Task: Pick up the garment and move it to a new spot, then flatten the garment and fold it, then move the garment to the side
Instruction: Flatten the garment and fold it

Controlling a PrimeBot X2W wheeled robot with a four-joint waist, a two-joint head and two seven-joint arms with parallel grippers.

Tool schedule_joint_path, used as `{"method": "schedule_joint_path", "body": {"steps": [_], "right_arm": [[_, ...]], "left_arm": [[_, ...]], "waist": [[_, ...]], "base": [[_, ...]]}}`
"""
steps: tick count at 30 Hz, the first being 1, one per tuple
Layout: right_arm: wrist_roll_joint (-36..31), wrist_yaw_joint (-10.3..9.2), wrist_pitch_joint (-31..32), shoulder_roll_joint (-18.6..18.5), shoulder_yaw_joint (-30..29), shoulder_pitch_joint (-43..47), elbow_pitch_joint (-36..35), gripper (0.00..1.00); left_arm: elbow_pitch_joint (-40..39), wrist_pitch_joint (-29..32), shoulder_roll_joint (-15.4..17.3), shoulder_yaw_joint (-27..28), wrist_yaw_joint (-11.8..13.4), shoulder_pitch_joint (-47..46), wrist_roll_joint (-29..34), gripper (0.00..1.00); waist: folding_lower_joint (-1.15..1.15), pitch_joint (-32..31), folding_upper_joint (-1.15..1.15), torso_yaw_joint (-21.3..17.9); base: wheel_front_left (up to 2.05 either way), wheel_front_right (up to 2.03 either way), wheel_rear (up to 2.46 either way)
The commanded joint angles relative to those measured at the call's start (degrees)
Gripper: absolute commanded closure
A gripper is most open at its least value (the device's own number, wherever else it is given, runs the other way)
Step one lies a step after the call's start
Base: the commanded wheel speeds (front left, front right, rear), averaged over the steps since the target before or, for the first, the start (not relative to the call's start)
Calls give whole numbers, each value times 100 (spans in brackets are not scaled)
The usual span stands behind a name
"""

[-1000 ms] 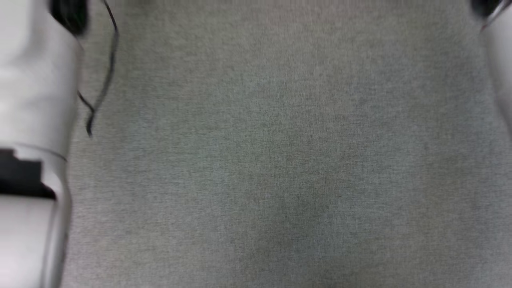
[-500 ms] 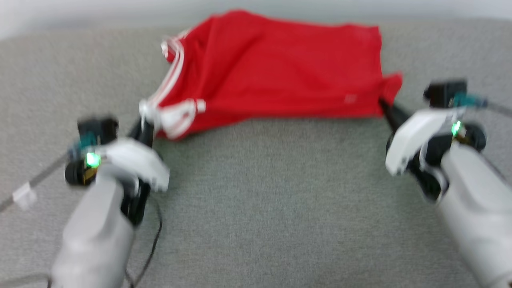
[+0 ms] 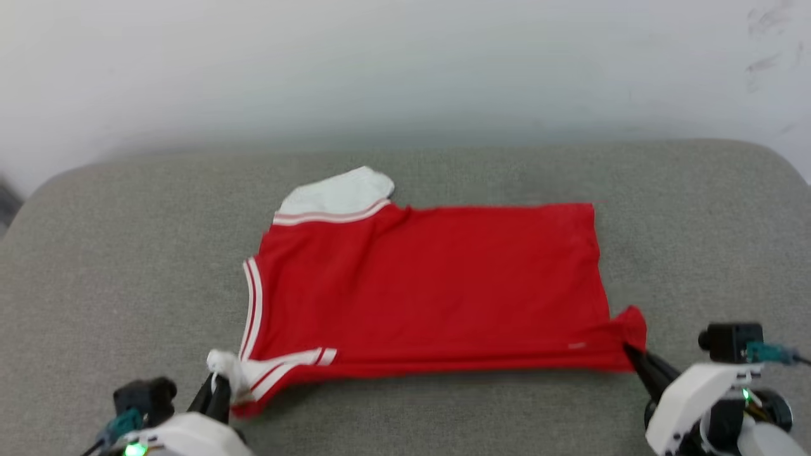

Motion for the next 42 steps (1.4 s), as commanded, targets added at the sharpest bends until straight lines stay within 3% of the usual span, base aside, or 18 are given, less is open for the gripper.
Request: {"method": "schedule_joint_path", "body": {"steps": [1, 7, 11, 15, 19, 27, 28, 29, 30, 31, 32, 37, 42], "right_arm": [[-46, -14, 32, -24, -129, 159, -85, 100], [-550, -13, 784, 235, -902, 1089, -1077, 100], [-858, -12, 1317, 527, -1336, 1363, -1647, 100], [-1166, -12, 1793, 743, -1563, 1141, -1961, 100], [-1414, -11, 2119, 841, -1606, 702, -1847, 100], [-1653, -10, 2063, 851, -1374, -155, -1244, 100], [-1663, -10, 1996, 857, -1334, -240, -1162, 80], [-1672, -10, 1924, 855, -1292, -311, -1069, 50], [-1692, -10, 1856, 848, -1246, -365, -980, 0], [-1698, -10, 1780, 849, -1202, -409, -877, 0], [-1672, -10, 1715, 868, -1162, -441, -789, 0], [-1570, -10, 1095, 860, -998, -485, -574, 0], [-1565, -10, 159, 767, -922, -183, -769, 0]], "left_arm": [[-137, 55, 110, 93, 120, 161, -44, 100], [-1762, 674, 253, 117, 718, 1183, -96, 100], [-2224, 940, 371, 61, 767, 1085, -59, 100], [-2087, 1204, 426, -20, 579, 555, -147, 100], [-1597, 1452, 444, -141, 281, -167, -225, 100], [-440, 1775, 406, -478, -246, -1304, -177, 100], [-323, 1786, 383, -507, -293, -1406, -179, 93], [-188, 1793, 362, -532, -341, -1488, -183, 65], [-66, 1804, 331, -554, -392, -1554, -222, 35], [54, 1792, 296, -569, -450, -1622, -248, 5], [168, 1751, 281, -571, -506, -1681, -260, 0], [628, 1505, 190, -503, -650, -1778, -381, 0], [776, 1323, 279, -387, -588, -1514, -432, 0]], "waist": [[2, -82, 0, -20], [2, -148, 0, -33], [2, -31, 0, 13], [2, 260, 0, -11], [2, 550, 0, -54], [2, 939, 0, -112], [2, 965, 0, -111], [2, 992, 0, -109], [2, 1022, 0, -105], [2, 1040, 0, -102], [2, 1048, 0, -102], [2, 1012, 0, -105], [2, 744, 0, -107]], "base": [[0, 0, 0], [0, 0, 0], [0, 0, 0], [0, 0, 0], [0, 0, 0], [0, 0, 0], [0, 0, 0], [0, 0, 0], [0, 0, 0], [0, 0, 0], [0, 0, 0], [0, 0, 0], [0, 0, 0]]}}
